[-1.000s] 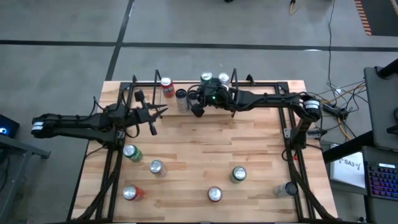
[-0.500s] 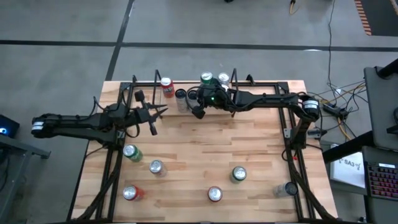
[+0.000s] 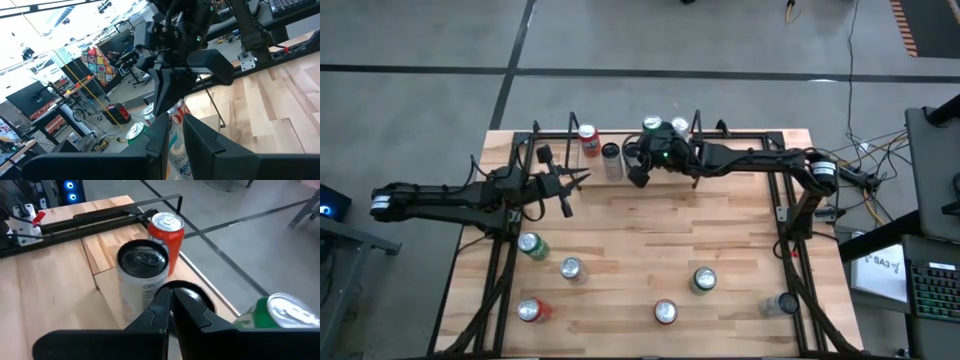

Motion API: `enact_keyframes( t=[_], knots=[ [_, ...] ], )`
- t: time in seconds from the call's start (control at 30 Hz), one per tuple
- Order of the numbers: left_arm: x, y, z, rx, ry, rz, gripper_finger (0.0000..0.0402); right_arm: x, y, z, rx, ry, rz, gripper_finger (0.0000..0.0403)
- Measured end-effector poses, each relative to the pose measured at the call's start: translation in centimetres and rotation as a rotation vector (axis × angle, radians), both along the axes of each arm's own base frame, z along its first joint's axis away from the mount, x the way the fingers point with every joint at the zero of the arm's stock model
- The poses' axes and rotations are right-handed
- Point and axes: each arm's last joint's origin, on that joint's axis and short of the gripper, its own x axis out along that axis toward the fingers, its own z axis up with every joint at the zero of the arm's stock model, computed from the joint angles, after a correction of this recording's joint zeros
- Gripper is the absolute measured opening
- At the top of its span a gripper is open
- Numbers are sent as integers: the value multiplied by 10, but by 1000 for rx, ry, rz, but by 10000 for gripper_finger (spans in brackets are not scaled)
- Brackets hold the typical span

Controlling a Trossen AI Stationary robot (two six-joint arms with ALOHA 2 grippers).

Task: Sort soda cans
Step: Put the left white blue soda can on the shelf

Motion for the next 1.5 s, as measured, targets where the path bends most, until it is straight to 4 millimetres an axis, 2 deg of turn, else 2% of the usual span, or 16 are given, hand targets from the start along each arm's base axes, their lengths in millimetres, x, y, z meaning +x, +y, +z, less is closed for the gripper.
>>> enact_keyframes(
  t=[0.17, 0.3, 0.73, 0.97, 1.23, 1.5],
  knots=[
    [0, 0, 0, 0, 0, 0, 39, 5, -1, -4, 83, -74, -53, 11],
    [0, 0, 0, 0, -1, 0, 39, 7, -3, -13, 105, -59, -117, 11],
    [0, 0, 1, -2, -10, 0, 39, 11, -3, -10, 119, -129, -129, 11],
    [0, 0, 1, -2, -9, 0, 39, 13, -2, -14, 119, -119, -123, 11],
    [0, 0, 1, -2, -9, 0, 39, 9, 1, -22, 133, -27, -125, 11],
    [0, 0, 1, -2, -8, 0, 39, 7, 2, -14, 107, -3, -109, 11]
  ],
)
